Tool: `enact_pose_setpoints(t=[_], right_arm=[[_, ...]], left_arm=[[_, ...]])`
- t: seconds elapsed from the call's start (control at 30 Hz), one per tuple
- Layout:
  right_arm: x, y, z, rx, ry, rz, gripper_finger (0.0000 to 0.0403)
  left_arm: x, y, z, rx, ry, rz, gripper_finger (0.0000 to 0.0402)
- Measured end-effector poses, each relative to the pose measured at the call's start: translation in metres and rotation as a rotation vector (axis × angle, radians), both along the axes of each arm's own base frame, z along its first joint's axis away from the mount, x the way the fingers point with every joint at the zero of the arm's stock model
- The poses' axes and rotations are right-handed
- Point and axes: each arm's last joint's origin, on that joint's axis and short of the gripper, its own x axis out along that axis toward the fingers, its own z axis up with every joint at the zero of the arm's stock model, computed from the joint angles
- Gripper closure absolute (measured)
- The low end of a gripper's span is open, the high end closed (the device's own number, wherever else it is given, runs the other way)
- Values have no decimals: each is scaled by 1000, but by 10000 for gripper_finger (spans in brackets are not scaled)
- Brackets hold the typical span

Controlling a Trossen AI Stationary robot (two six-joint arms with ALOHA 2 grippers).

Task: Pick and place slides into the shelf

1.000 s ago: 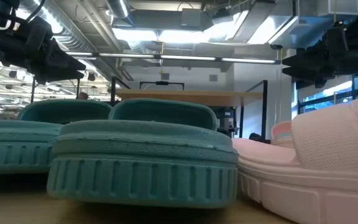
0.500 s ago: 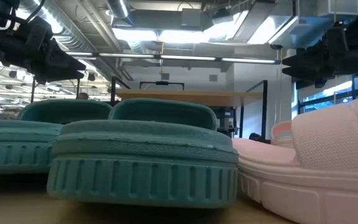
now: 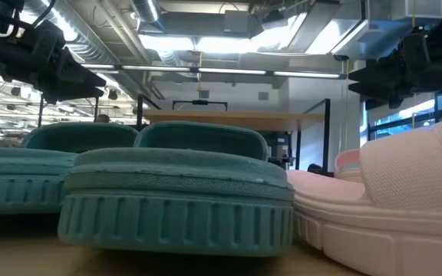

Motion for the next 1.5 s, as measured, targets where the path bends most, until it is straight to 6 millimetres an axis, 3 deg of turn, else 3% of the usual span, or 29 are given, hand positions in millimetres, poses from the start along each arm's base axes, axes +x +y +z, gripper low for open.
enact_pose_setpoints(t=[0.5,1.1,1.4,1.5], right_arm=[[0,0,0,7,-4,0,169],[0,0,0,145,-72,11,169],[0,0,1,18,-5,-2,169],[-2,2,17,-54,3,13,169]], left_arm=[[0,0,0,0,0,0,177],[0,0,0,0,0,0,177],[0,0,0,0,0,0,177],[0,0,0,0,0,0,177]])
